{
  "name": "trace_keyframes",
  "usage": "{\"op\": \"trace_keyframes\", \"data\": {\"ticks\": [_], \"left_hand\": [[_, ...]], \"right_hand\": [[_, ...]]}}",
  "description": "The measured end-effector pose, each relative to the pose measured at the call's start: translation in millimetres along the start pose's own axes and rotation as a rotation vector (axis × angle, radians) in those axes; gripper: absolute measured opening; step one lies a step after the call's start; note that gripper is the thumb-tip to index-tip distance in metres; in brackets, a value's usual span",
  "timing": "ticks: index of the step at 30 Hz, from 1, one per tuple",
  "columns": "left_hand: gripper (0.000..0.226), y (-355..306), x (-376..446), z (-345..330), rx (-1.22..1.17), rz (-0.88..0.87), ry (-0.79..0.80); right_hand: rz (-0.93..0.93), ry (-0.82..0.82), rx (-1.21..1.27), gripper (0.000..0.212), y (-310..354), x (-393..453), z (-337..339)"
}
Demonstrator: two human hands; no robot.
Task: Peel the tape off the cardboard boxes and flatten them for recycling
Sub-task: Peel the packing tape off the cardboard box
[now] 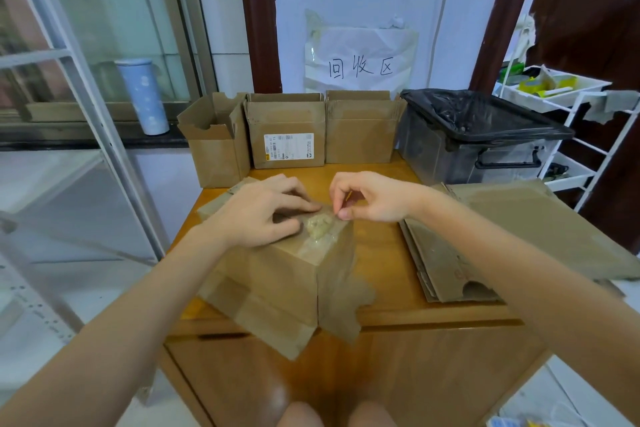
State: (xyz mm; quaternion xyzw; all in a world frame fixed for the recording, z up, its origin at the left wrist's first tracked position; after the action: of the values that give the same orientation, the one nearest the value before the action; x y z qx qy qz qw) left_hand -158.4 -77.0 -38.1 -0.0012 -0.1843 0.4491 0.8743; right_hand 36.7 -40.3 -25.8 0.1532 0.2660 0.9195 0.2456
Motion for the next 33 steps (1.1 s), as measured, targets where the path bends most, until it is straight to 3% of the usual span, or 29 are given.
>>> {"op": "trace_keyframes", "data": {"ticks": [4,11,18,20,22,24,27,30,33], "left_hand": [[0.039,0.9,1.0,-1.5,0.008,-0.081,-0.002],[0.038,11.2,9.7,-10.3,-0.225,0.083,0.025],[0.036,12.8,8.8,-12.5,-0.304,0.120,0.039],[0.029,16.4,10.9,-10.7,-0.378,0.148,0.050],[0.038,21.7,13.4,-7.4,-0.506,0.193,0.070],[0.047,24.8,15.2,-4.9,-0.565,0.211,0.086],[0.049,24.3,17.3,-2.8,-0.473,0.192,0.116],[0.045,26.7,19.1,2.9,-0.127,0.152,0.115],[0.042,28.6,18.7,4.0,0.025,0.250,0.054]], "right_hand": [[0.023,-0.070,0.006,0.018,4.7,-19.2,-9.1],[0.015,-0.123,-0.011,0.019,3.9,-26.7,-16.8],[0.045,-0.240,0.057,0.018,2.9,-34.2,-21.7],[-0.027,-0.275,0.122,0.025,-4.2,-41.8,-16.6],[-0.188,-0.276,0.170,0.039,-9.1,-51.0,-20.5],[-0.276,-0.321,0.246,0.035,-10.7,-54.8,-36.6],[-0.253,-0.499,0.419,0.030,-7.6,-54.3,-60.3],[-0.220,-0.564,0.470,0.031,-5.8,-49.9,-76.8],[-0.214,-0.681,0.480,0.028,-0.7,-40.0,-87.5]]}}
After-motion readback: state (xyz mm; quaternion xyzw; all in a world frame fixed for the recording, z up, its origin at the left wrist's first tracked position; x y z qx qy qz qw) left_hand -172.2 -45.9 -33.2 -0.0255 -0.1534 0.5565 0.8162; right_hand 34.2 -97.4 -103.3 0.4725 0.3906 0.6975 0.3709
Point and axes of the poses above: each hand's wrist, its own x-axis towards the middle knuckle, its own z-axis out of the back of the hand, y = z × x, the point moved 3 cm from there along x, towards the middle knuckle, and after that the axes turned 7 degrees about z, right-handed, at the moved point
